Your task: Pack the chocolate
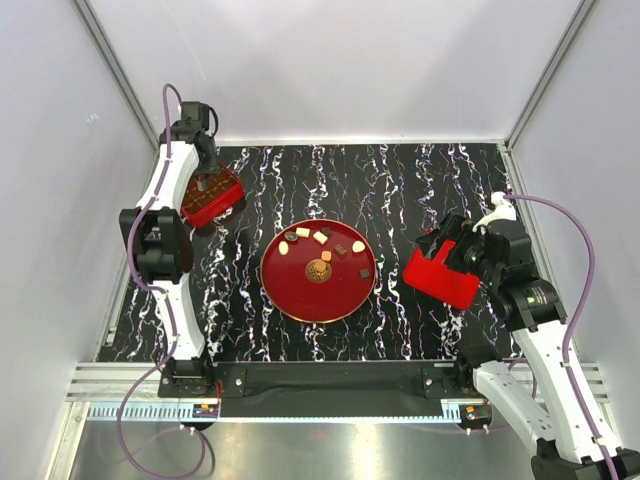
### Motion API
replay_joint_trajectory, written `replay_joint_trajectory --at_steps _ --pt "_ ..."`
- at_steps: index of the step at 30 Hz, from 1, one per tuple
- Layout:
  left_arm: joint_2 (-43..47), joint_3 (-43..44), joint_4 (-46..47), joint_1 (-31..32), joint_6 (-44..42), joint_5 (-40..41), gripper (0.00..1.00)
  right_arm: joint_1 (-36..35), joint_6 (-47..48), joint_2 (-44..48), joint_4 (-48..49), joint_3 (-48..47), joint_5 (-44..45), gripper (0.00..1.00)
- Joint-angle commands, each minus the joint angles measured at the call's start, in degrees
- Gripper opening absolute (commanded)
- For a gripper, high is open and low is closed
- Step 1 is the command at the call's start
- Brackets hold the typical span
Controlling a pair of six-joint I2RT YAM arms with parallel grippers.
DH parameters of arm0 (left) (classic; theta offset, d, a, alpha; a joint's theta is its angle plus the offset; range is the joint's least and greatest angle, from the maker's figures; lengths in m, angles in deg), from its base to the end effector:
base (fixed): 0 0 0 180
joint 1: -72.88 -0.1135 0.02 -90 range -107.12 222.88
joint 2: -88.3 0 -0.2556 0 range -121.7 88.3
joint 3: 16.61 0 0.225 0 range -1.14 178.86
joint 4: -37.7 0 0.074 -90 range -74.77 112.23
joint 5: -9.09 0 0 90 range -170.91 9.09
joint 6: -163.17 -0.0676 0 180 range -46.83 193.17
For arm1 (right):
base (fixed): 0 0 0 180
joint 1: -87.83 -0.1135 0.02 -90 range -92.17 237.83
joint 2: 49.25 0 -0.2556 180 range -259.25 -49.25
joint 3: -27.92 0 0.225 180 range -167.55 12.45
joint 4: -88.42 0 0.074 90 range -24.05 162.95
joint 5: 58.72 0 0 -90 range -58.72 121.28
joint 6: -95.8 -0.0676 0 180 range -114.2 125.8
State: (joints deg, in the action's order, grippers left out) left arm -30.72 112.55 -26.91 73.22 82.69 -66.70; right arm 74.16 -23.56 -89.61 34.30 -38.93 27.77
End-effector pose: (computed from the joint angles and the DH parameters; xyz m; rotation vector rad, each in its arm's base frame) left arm 0.4467 0.0139 0.2631 -0.2988 2.4779 0.2410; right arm 0.1467 0.0399 0.3138 0.2473 2.0794 0.5244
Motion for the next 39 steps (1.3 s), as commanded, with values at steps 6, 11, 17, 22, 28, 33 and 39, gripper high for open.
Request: replay_joint_trajectory --at_steps 6,11,17,22,28,33,39 --pt "-1.5 3.7 4.0 -0.3 -2.0 2.4 0.46 0.0 1.3 -0.5 3.1 -0.1 1.8 1.00" --pt "-1.3 5.0 3.4 -0.3 -2.9 4.3 0.52 0.0 1.8 0.5 2.4 -0.1 2.7 1.00" --pt "2.3 6.5 1.4 -0.3 -2.2 1.6 0.52 0.0 1.8 0.9 1.7 -1.2 2.9 1.00" --pt "12.3 -1.3 0.7 3.2 -1.0 -0.9 0.52 0.0 1.7 1.6 0.2 -2.9 3.1 1.00" --pt "25.0 -17.5 2.3 11.1 -0.4 -1.8 0.51 0.0 1.8 3.4 -2.4 -3.5 3.0 1.00" --pt "34.9 -26.0 -0.2 19.8 0.8 -1.6 0.50 0.0 2.2 5.1 -4.9 -3.5 3.2 1.00" --pt "43.9 -38.4 -1.7 27.5 5.5 -4.3 0.50 0.0 2.0 6.3 -6.1 -3.3 3.2 1.00"
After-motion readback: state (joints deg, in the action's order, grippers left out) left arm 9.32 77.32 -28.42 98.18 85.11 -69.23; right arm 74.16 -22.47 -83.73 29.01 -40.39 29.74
